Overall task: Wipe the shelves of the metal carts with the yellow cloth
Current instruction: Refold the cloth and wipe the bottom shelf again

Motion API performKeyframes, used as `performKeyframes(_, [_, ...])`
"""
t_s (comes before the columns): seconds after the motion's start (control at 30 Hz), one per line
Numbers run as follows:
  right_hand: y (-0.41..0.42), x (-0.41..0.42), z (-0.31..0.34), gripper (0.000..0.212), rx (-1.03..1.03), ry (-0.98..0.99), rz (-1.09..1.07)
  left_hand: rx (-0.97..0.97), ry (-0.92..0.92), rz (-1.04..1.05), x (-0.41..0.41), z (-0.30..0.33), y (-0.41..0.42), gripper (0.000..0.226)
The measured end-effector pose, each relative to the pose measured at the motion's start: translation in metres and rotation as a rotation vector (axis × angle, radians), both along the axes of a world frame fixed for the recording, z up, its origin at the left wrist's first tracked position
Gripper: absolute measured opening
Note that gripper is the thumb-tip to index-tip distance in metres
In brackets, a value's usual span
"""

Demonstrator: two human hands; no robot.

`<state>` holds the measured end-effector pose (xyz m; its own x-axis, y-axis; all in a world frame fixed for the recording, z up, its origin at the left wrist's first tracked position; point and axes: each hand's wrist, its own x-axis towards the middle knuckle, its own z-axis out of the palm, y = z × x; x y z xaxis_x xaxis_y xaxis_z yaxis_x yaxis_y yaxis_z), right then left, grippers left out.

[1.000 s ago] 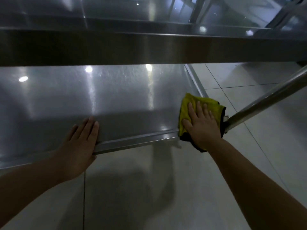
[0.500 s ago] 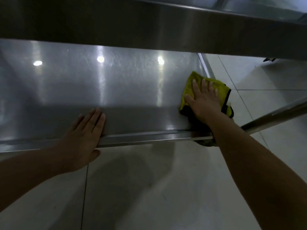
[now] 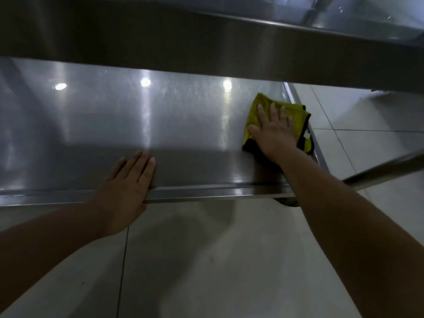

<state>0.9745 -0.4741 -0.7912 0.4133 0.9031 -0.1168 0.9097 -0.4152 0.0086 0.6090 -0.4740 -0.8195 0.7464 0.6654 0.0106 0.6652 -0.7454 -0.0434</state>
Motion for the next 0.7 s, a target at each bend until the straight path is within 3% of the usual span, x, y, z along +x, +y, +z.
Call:
performKeyframes(0.2, [-0.088,-0.053,-0.001,0.068,-0.084,0.039,0.131,0.02,-0.013,-0.01,-0.001,-0.001,-0.003,0.112])
performKeyframes(0.33, [-0.116,-0.082,0.001,0.088,-0.129,-0.011,0.11,0.022,-0.026,-0.01,-0.003,-0.002,-0.005,0.112])
performKeyframes(0.5, [-0.082,-0.064,-0.001,0.076,-0.09,0.05,0.032,0.042,-0.012,-0.02,-0.004,-0.004,-0.001,0.107])
performKeyframes(0.7, [0.009,-0.045,0.002,0.084,-0.009,0.062,-0.127,0.011,-0.015,-0.024,-0.001,-0.002,-0.003,0.107])
